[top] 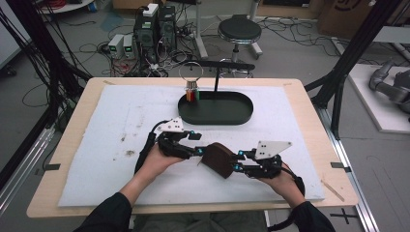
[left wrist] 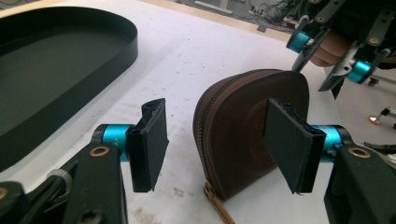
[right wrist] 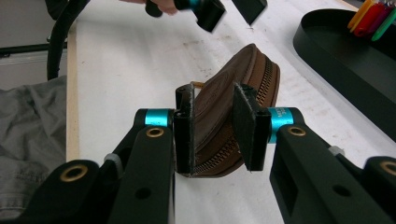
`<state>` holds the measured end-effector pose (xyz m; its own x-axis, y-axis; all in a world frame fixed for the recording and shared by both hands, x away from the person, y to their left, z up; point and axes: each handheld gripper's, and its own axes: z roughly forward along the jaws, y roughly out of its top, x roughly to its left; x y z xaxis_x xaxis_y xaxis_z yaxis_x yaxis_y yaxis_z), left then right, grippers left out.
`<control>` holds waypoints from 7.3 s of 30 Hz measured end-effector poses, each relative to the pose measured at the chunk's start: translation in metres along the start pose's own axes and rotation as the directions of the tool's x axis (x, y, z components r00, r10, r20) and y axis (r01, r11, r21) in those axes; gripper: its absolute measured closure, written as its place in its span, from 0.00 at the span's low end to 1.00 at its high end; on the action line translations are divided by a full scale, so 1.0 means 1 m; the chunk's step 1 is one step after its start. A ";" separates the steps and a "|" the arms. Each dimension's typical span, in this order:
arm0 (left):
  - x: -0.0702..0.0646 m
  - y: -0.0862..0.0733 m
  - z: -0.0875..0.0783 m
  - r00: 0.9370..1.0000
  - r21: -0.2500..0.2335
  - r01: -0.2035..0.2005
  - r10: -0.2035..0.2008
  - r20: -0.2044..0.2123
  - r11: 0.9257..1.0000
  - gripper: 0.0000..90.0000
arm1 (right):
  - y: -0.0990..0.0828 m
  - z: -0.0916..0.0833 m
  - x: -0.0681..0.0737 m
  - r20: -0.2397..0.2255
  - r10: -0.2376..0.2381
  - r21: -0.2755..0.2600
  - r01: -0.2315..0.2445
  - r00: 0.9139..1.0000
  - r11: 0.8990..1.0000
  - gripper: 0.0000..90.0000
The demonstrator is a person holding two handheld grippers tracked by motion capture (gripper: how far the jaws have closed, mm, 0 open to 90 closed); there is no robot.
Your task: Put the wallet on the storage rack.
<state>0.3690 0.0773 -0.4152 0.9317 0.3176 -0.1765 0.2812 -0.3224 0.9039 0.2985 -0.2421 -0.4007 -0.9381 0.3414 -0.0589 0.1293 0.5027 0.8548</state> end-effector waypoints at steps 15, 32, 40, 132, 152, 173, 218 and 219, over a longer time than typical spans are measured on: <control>0.000 -0.004 0.015 0.998 0.075 -0.055 0.053 0.032 0.996 0.85 | 0.000 0.001 -0.002 -0.001 0.005 0.003 -0.005 1.000 1.000 0.77; -0.019 -0.016 -0.001 0.992 0.037 -0.128 0.128 -0.010 0.991 0.92 | -0.001 0.001 -0.008 0.020 0.111 -0.023 -0.111 0.994 0.994 0.45; -0.026 -0.019 -0.004 0.991 0.034 -0.132 0.133 -0.021 0.991 0.92 | -0.007 0.017 -0.017 -0.029 0.202 0.056 -0.200 0.979 0.978 0.37; -0.047 -0.040 -0.148 0.902 -0.173 -0.111 0.026 -0.431 0.979 0.38 | 0.064 0.061 -0.101 0.191 0.275 -0.152 -0.249 0.942 0.957 0.75; -0.051 -0.045 -0.150 0.902 -0.179 -0.139 0.050 -0.429 0.974 0.38 | 0.035 0.106 -0.147 0.302 0.410 -0.117 -0.393 0.861 0.912 0.75; -0.051 -0.046 -0.147 0.913 -0.181 -0.138 0.054 -0.405 0.974 0.38 | 0.016 0.107 -0.154 0.420 0.387 -0.005 -0.424 0.821 0.906 0.63; -0.006 0.000 -0.155 0.900 -0.129 -0.069 0.006 -0.437 0.989 0.27 | 0.029 -0.075 -0.088 0.440 0.344 -0.182 -0.292 0.830 0.939 0.31; -0.004 0.001 -0.156 0.901 -0.130 -0.070 0.007 -0.433 0.989 0.27 | 0.026 -0.080 -0.085 0.438 0.352 -0.197 -0.294 0.827 0.935 0.30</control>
<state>0.3300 0.2146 -0.3531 0.7420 0.6702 0.0161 0.1827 -0.2252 0.9570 0.3559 -0.3219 -0.3320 -0.5893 0.8075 0.0260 0.3334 0.2138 0.9182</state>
